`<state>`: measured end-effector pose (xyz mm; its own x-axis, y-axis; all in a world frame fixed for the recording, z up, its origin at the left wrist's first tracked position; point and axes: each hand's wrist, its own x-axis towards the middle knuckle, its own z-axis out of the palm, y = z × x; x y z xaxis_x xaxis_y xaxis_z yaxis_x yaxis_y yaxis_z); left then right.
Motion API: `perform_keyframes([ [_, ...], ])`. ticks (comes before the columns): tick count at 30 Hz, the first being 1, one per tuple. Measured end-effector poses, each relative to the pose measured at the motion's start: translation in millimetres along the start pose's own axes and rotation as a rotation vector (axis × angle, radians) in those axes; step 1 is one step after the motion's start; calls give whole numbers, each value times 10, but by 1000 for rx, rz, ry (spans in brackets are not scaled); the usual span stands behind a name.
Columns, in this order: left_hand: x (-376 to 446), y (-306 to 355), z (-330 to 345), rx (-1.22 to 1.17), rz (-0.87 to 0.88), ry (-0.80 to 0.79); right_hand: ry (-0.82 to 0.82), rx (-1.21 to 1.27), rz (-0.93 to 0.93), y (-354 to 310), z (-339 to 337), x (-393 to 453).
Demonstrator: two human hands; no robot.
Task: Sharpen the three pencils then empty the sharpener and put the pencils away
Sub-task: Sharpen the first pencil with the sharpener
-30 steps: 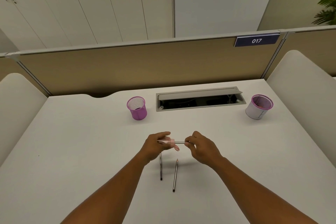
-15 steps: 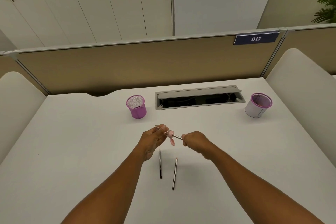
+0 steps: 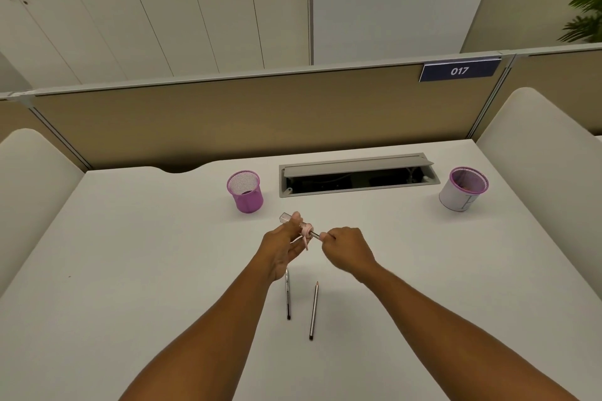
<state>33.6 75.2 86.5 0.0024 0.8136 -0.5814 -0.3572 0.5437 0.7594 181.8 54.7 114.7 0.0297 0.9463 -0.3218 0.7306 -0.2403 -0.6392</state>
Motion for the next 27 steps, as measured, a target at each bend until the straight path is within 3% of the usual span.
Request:
perform_keyframes([
  [3, -13, 39, 10, -1, -20, -81, -304, 569, 402, -63, -216, 20],
  [6, -12, 113, 60, -39, -13, -145, -335, 624, 391, -92, -307, 24],
  [8, 7, 194, 97, -58, -2, -175, -243, 528, 293, -110, -310, 18],
  [11, 19, 273, 132, -34, -14, -138, -41, 310, 5, -53, -249, 45],
  [13, 10, 263, 149, -24, -40, -87, 101, 63, -170, -4, -188, 45],
  [15, -8, 218, 172, -37, -67, -60, 186, -208, -232, -9, -132, 17],
  [17, -18, 173, 177, -48, -91, -56, 146, -259, -158, -48, -119, 4],
  [20, -26, 134, 164, -29, -109, -59, -136, 260, 229, -132, -282, 25],
  [22, -41, 123, 174, -24, -108, -69, -296, 474, 413, -179, -414, 6],
  [27, -58, 180, 232, -70, -70, -79, -279, 564, 427, -197, -447, 24],
])
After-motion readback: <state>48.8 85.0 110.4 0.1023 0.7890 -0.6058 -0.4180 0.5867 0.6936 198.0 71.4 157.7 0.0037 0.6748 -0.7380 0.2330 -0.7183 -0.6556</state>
